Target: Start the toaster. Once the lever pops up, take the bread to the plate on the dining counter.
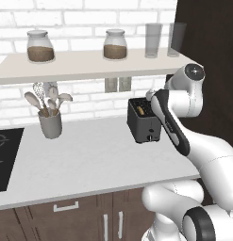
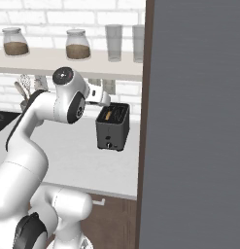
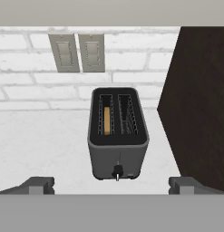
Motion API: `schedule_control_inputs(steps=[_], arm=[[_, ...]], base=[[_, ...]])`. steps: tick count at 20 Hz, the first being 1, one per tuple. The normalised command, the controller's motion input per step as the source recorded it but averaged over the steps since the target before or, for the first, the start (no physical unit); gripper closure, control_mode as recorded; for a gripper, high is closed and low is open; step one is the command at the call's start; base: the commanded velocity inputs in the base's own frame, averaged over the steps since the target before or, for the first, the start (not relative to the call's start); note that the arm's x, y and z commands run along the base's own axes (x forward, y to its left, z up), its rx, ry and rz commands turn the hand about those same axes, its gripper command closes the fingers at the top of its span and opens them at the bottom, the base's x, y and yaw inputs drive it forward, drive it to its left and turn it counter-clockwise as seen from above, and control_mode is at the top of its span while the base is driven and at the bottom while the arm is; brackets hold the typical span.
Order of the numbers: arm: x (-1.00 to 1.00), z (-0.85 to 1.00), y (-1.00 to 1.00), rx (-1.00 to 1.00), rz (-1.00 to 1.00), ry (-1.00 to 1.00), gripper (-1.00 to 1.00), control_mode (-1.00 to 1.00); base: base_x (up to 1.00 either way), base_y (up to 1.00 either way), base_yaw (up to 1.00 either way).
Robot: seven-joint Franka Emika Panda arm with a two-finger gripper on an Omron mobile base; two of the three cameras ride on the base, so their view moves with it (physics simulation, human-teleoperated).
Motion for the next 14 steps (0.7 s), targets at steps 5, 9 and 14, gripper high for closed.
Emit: schedule_control_inputs(steps=[5,9,14], arm=[[0.0,0.0,0.0,0.0,0.0,0.0,-1.0,-1.0],[0.0,0.0,0.0,0.0,0.0,0.0,-1.0,-1.0],[0.0,0.0,0.0,0.0,0.0,0.0,-1.0,-1.0]], base=[[0.0,0.0,0.0],[0.0,0.0,0.0],[0.0,0.0,0.0]])
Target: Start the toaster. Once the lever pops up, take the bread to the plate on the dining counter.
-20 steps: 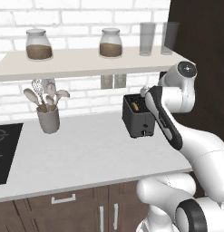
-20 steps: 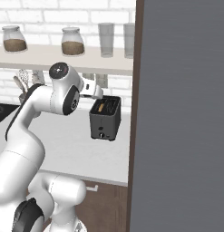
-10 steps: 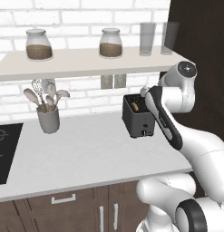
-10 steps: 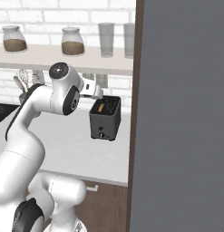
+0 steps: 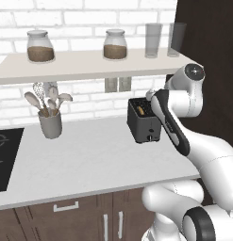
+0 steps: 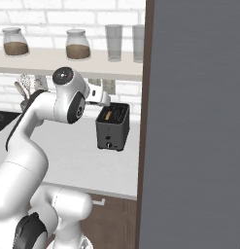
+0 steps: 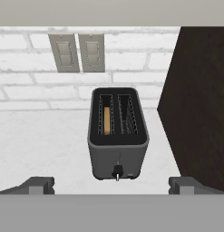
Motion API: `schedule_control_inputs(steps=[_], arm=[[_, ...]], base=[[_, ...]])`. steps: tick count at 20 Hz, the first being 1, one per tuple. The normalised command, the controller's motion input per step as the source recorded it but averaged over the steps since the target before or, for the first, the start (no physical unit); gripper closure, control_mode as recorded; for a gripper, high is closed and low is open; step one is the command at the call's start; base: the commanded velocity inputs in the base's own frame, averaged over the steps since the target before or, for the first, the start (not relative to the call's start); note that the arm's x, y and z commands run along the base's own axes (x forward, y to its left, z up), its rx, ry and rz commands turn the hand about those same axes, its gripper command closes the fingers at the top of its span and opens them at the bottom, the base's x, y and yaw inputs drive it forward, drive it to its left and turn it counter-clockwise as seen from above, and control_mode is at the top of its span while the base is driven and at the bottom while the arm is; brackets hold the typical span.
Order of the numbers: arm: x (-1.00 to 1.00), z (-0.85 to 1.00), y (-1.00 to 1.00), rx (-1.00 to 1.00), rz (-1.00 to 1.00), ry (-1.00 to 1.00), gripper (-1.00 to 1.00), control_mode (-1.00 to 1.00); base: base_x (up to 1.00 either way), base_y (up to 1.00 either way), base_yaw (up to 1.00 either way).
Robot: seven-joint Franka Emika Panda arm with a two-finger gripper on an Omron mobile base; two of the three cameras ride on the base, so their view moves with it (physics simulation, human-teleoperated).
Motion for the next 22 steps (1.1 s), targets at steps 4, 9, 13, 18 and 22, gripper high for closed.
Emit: schedule_control_inputs(steps=[4,9,13,18,22], arm=[[0.0,0.0,0.0,0.0,0.0,0.0,-1.0,-1.0],[0.0,0.0,0.0,0.0,0.0,0.0,-1.0,-1.0],[0.0,0.0,0.0,0.0,0.0,0.0,-1.0,-1.0],[0.0,0.0,0.0,0.0,0.0,0.0,-1.0,-1.0],[0.0,0.0,0.0,0.0,0.0,0.0,-1.0,-1.0]], base=[[0.0,0.0,0.0],[0.0,0.0,0.0],[0.0,0.0,0.0],[0.0,0.0,0.0],[0.0,0.0,0.0]])
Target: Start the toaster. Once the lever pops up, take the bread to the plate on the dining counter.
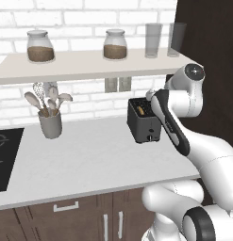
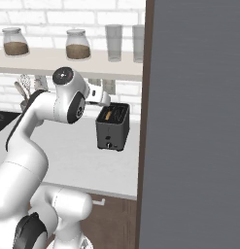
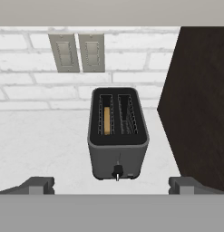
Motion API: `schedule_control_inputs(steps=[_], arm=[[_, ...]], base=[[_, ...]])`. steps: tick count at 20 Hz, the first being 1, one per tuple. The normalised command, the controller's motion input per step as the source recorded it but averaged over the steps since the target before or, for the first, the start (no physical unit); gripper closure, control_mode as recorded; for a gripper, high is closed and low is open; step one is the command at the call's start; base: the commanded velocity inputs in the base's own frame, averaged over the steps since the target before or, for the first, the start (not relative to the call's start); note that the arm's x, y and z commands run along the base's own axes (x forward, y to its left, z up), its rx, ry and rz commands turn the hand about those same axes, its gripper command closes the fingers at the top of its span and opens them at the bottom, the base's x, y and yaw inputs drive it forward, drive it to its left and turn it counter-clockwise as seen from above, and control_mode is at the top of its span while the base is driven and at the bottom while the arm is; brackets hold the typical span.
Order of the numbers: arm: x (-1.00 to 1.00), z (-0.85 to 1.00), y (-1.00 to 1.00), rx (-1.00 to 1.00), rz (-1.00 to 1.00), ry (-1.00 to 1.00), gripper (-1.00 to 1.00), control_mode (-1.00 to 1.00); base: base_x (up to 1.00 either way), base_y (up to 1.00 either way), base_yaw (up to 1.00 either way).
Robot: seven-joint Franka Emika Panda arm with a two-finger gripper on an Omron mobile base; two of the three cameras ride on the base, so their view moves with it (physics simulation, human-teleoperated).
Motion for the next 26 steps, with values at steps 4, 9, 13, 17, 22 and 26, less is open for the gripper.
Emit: schedule_control_inputs(steps=[4,9,13,17,22,26], arm=[[0.0,0.0,0.0,0.0,0.0,0.0,-1.0,-1.0],[0.0,0.0,0.0,0.0,0.0,0.0,-1.0,-1.0],[0.0,0.0,0.0,0.0,0.0,0.0,-1.0,-1.0],[0.0,0.0,0.0,0.0,0.0,0.0,-1.0,-1.0],[0.0,0.0,0.0,0.0,0.0,0.0,-1.0,-1.0],[0.0,0.0,0.0,0.0,0.0,0.0,-1.0,-1.0]], base=[[0.0,0.0,0.0],[0.0,0.0,0.0],[0.0,0.0,0.0],[0.0,0.0,0.0],[0.0,0.0,0.0],[0.0,0.0,0.0]])
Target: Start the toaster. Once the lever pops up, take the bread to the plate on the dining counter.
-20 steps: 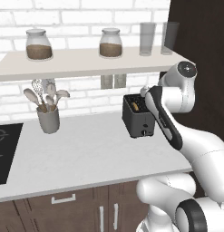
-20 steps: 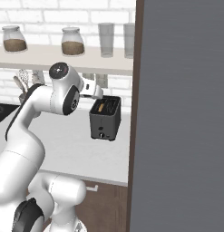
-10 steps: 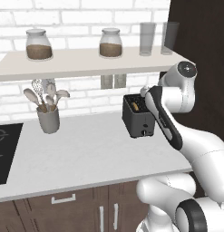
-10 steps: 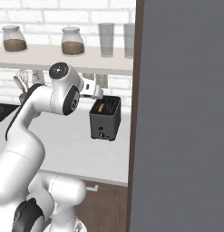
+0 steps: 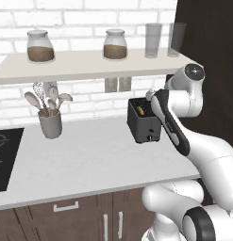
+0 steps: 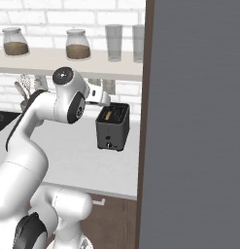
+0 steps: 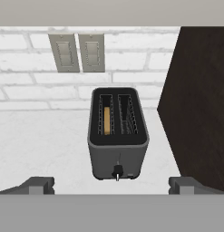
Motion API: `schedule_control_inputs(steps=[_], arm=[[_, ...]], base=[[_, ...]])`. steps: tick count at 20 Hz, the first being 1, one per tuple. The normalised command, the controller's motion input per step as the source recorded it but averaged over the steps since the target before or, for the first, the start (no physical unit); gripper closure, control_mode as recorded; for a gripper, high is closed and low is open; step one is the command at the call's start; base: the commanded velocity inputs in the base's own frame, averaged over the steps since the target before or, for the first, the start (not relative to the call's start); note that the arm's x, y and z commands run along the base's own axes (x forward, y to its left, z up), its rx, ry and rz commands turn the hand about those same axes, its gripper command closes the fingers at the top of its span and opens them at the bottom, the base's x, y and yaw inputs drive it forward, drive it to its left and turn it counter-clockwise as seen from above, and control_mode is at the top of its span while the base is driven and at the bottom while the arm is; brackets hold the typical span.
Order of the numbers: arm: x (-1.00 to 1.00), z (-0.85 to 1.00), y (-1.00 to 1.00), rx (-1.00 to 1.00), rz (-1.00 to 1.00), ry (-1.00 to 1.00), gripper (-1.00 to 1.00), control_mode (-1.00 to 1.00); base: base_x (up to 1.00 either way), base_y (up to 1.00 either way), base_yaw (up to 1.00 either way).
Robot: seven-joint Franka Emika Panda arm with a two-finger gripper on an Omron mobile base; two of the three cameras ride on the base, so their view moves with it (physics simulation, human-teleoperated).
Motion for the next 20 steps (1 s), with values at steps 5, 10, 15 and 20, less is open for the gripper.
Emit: schedule_control_inputs(steps=[5,10,15,20], arm=[[0.0,0.0,0.0,0.0,0.0,0.0,-1.0,-1.0],[0.0,0.0,0.0,0.0,0.0,0.0,-1.0,-1.0],[0.0,0.0,0.0,0.0,0.0,0.0,-1.0,-1.0],[0.0,0.0,0.0,0.0,0.0,0.0,-1.0,-1.0]], base=[[0.0,0.0,0.0],[0.0,0.0,0.0],[0.0,0.0,0.0],[0.0,0.0,0.0]])
